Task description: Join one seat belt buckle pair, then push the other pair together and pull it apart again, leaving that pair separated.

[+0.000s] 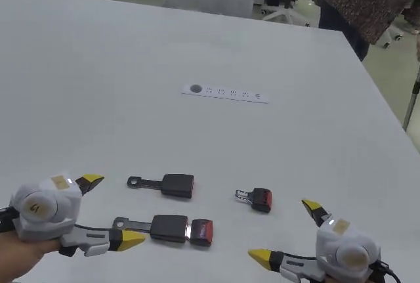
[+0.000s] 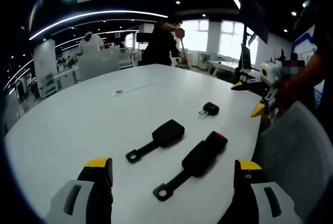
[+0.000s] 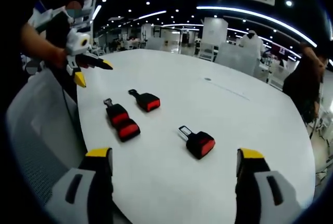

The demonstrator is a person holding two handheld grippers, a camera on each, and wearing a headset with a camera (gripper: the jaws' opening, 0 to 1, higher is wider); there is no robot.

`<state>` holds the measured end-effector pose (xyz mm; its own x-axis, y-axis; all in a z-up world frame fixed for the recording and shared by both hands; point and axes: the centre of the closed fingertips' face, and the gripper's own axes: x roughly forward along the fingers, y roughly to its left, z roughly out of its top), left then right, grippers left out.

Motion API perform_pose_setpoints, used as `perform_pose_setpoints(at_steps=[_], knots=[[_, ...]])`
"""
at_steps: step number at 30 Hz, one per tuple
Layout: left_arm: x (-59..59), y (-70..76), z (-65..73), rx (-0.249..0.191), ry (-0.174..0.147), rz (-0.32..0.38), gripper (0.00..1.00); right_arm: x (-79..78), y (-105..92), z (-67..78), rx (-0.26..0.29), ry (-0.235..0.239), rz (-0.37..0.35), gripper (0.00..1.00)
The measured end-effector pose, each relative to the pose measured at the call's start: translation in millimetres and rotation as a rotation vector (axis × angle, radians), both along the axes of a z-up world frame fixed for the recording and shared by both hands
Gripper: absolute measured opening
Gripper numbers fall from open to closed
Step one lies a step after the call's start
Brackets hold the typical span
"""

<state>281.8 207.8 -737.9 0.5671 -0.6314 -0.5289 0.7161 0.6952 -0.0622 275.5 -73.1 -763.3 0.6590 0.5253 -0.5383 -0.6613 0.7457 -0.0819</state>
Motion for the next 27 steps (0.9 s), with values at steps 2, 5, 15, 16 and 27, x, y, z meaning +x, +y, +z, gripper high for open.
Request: perform_pose_setpoints(at_steps=[2,5,15,16,27], knots=[[-0.9,0.1,1.1,-0.002,-0.004,0.001,1.00,-0.8,1.6,0.6,0.001,-0.003,0.002,1.00],[-2.9,0.1,1.3,0.003,-0.003,-0.004,1.00,-2.2,2.8,2.0,0.003,-0.004,-0.002,1.00],[-7.6,-0.4,3.7,-0.003,-0.006,-0.017,0.99,-8.5,2.7,2.3,0.007,-0.005,-0.010,1.00],[-8.5,-0.5,3.8,0.000,-0.006,-0.020,0.99,-9.1,2.6,2.2,0.005,-0.003,-0.009,1.00],[-11.6,-0.4,7.4,-0.009,-0.011,-0.013,0.99,-9.9,-0.7,4.2,0.009,-0.008,-0.024,1.00]])
